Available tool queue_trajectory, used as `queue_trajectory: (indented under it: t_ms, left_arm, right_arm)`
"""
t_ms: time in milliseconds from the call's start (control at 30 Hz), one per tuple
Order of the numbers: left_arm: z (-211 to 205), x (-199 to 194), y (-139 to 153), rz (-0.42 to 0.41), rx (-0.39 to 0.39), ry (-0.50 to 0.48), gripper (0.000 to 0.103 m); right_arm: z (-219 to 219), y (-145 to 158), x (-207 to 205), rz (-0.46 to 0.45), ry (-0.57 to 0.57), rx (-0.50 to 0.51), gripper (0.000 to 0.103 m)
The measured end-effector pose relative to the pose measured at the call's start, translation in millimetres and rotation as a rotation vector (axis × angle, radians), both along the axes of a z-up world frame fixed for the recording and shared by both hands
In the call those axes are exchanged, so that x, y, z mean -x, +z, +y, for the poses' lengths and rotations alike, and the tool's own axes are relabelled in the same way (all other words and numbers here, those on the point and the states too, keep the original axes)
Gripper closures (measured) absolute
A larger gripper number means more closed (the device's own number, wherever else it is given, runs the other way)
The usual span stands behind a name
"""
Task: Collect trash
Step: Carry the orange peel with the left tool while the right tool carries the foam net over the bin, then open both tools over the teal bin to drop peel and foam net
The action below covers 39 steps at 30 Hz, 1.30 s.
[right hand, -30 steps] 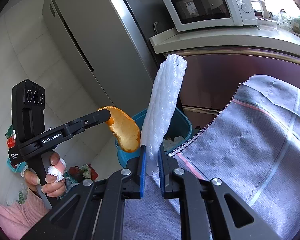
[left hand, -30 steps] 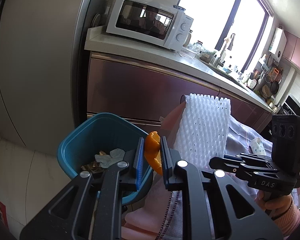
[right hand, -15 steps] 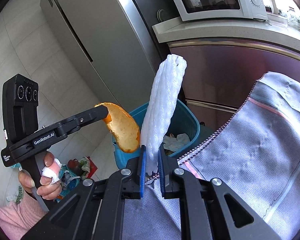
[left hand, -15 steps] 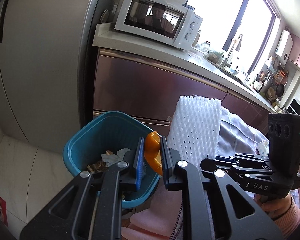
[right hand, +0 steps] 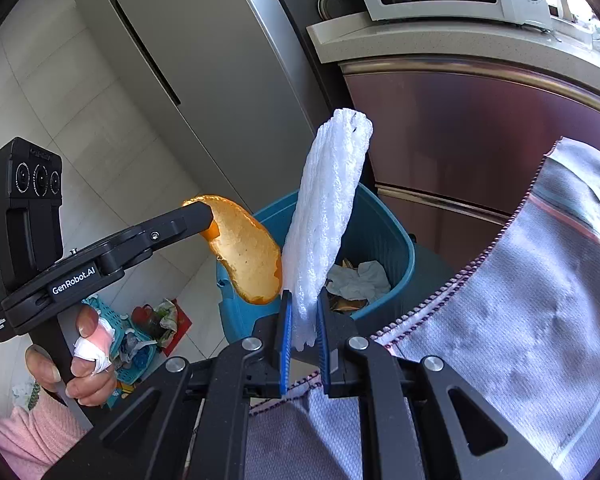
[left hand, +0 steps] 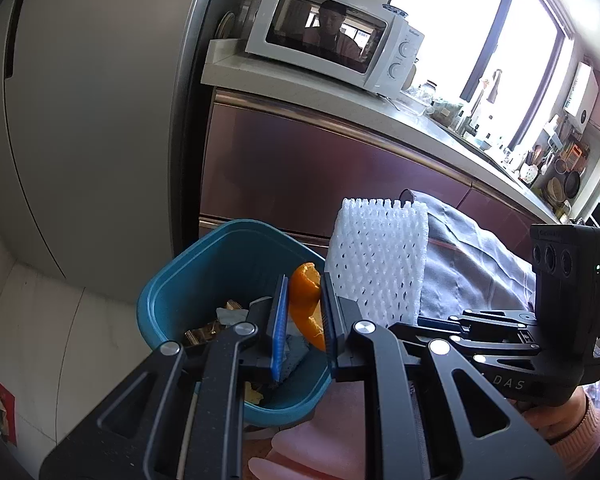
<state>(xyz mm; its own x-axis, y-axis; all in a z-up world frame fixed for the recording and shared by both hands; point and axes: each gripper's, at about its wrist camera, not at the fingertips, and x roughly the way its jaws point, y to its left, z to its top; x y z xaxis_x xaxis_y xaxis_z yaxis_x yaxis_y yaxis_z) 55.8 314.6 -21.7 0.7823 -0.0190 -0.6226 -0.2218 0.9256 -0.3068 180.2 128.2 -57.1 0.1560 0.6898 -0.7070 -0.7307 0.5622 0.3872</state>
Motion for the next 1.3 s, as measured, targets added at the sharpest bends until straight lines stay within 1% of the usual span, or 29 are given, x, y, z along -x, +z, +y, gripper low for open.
queue_trajectory:
  t_ms: [133,367,533,733,800,1033,1133,1267,1300]
  left_arm:
    - [2.1,-2.8,-6.7,0.015,0.001,0.011,0.087]
    - [7.6,-11.7,-20.7,0.043,0.01,0.029,0.087]
    - [11.8,-19.5,-31.2,0.063,0.013,0.039,0.087]
    - [14.7,-29.8,-45.3,0.088,0.021,0.046,0.085]
    - [14.9,-32.6,-50.8,0.091,0.022,0.049,0.085]
    - [17.0,-39.9,-68.0,0.114,0.049,0.048,0.082]
    - [12.1,-37.0,-67.3,0.1,0.052,0.034,0.082]
    - [5.2,-29.9,-60.5,0.071,0.045,0.017,0.079]
    - [3.1,-28.1,-57.5,0.064,0.044,0.011,0.079]
  right_arm:
    - [11.2,-5.6,-3.4,0.01,0.012,0.026,0.093]
    - [24.8,-17.6,-13.5,0.068,0.01,0.051,0.093]
    - [36.6,-22.3,-19.3,0.078,0.013,0.077,0.093]
    - [48.5,-30.2,-23.1,0.113,0.002,0.099,0.09]
    - [51.2,-28.4,-26.1,0.114,-0.002,0.099,0.089]
    - [43.4,-26.4,-23.1,0.114,-0.026,0.082,0.086]
    - [37.3,-24.5,-19.4,0.103,-0.028,0.071,0.086]
    - [26.7,-21.2,-15.6,0.087,-0.04,0.054,0.085]
    - [24.6,-20.0,-15.9,0.084,-0.043,0.051,0.084]
